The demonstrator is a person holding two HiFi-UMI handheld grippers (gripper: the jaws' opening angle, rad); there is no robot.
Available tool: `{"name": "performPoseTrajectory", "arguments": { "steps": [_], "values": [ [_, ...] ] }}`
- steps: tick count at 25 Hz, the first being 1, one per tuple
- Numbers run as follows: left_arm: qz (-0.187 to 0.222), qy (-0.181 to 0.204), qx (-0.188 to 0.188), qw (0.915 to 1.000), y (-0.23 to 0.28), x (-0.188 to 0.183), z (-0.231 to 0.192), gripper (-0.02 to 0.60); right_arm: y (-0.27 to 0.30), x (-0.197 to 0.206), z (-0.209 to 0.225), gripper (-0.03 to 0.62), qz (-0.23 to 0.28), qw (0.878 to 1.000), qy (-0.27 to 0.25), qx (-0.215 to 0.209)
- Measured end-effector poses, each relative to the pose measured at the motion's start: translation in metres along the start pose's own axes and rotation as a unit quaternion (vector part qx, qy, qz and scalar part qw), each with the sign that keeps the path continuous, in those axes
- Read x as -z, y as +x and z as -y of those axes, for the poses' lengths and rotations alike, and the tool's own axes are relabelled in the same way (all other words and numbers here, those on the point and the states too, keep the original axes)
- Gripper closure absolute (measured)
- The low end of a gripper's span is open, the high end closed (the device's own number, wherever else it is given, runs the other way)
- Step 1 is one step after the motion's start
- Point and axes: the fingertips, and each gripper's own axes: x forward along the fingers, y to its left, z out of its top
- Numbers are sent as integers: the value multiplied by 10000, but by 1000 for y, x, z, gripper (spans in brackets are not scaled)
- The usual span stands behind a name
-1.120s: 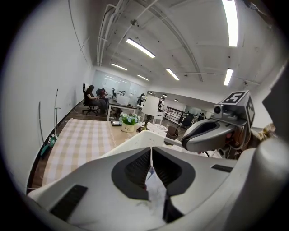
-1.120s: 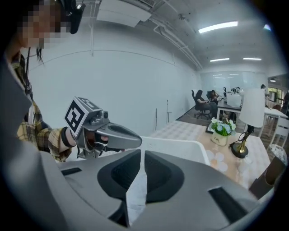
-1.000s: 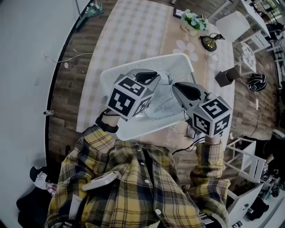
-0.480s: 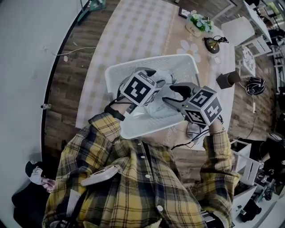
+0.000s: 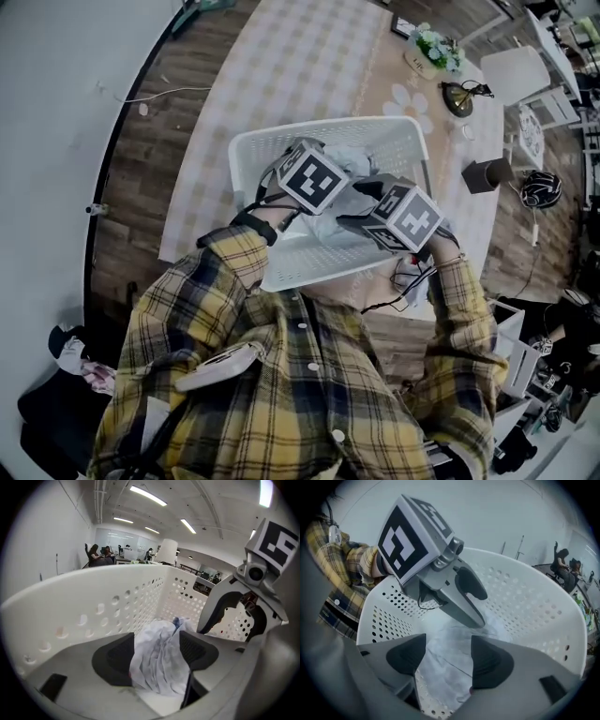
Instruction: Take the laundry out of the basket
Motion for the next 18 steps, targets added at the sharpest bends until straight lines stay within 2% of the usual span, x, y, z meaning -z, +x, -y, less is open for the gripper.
{"name": "performPoseTrajectory", "arguments": {
  "steps": [7,13,18],
  "values": [
    [-583,-285,-69,9979,20,22,-7,208,30,19,7,254,-577,9981,-233,31],
    [-973,-659,-80,9930,43,45,-10,153,50,33,13,247,-1023,9934,-521,66],
    [-1291,-862,-220,9876,56,71,-21,152,62,52,26,247,-1326,9897,-519,151]
  ]
}}
